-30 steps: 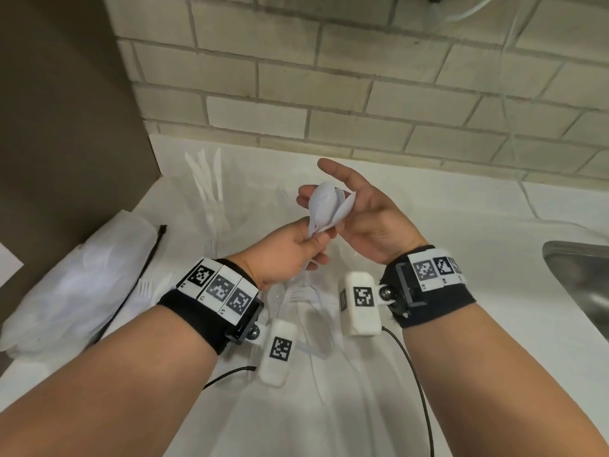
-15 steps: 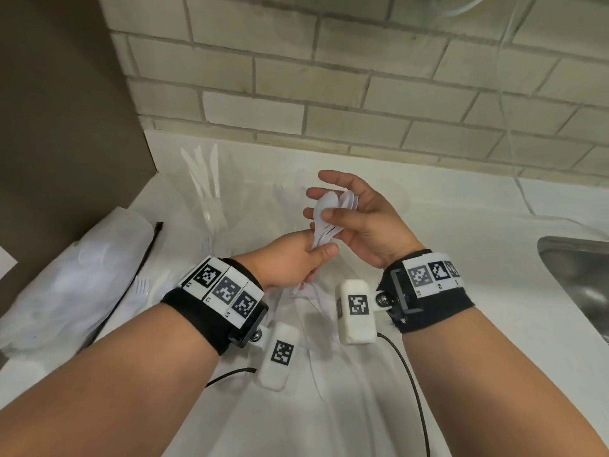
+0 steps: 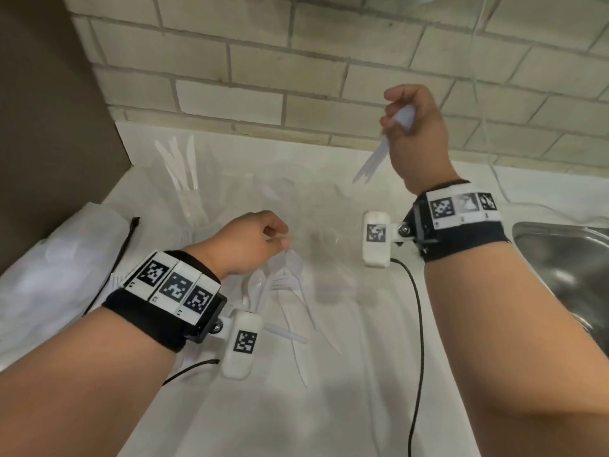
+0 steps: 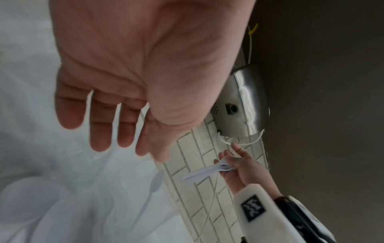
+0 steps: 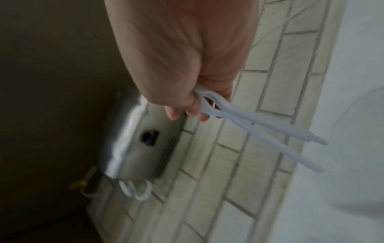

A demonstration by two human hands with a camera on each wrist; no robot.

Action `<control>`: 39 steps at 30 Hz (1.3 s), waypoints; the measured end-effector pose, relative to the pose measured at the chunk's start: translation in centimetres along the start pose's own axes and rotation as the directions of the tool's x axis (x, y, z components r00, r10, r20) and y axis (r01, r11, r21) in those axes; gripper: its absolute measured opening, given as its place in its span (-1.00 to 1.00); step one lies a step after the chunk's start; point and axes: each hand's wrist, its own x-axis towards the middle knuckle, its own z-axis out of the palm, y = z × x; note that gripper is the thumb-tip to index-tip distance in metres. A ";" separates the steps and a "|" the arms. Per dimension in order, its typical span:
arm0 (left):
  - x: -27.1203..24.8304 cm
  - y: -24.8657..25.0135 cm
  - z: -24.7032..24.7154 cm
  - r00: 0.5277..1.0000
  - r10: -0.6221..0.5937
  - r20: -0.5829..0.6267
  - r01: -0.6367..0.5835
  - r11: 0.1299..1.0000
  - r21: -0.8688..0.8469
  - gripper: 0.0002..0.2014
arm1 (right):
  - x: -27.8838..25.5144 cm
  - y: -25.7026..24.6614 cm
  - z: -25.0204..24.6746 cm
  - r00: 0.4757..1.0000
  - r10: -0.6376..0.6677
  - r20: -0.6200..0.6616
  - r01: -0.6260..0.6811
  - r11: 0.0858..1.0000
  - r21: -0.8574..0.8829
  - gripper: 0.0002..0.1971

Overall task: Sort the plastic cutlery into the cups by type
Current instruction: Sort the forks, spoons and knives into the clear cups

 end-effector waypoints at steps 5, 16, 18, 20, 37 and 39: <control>-1.2 -0.7 -0.5 0.953 -0.199 0.230 0.095 0.913 0.396 -0.29 | -0.2 3.5 2.6 0.984 0.073 0.163 -0.022 0.955 -0.296 -0.63; -2.8 -1.0 1.9 0.869 -0.302 0.392 0.002 0.795 0.607 -0.13 | -1.5 3.0 3.3 0.935 0.165 0.314 0.026 0.851 -0.525 -0.60; -2.7 -0.8 2.0 0.876 -0.259 0.406 -0.051 0.789 0.612 -0.34 | -2.4 1.7 3.0 0.961 0.056 0.271 0.095 0.853 -0.513 -0.67; -2.6 -0.5 2.1 0.884 -0.197 0.423 -0.119 0.781 0.613 -0.57 | -4.0 0.6 3.0 0.966 0.000 0.259 0.139 0.842 -0.520 -0.81; -3.9 -0.8 4.3 0.928 0.103 0.358 -0.278 0.831 0.482 -0.88 | -11.0 4.7 4.6 0.550 0.672 0.496 0.145 0.508 -0.849 -0.76; -3.8 -1.3 3.3 0.973 0.123 0.197 -0.196 0.888 0.415 -0.89 | -12.0 3.8 4.1 0.501 0.699 0.511 0.135 0.520 -0.844 -0.79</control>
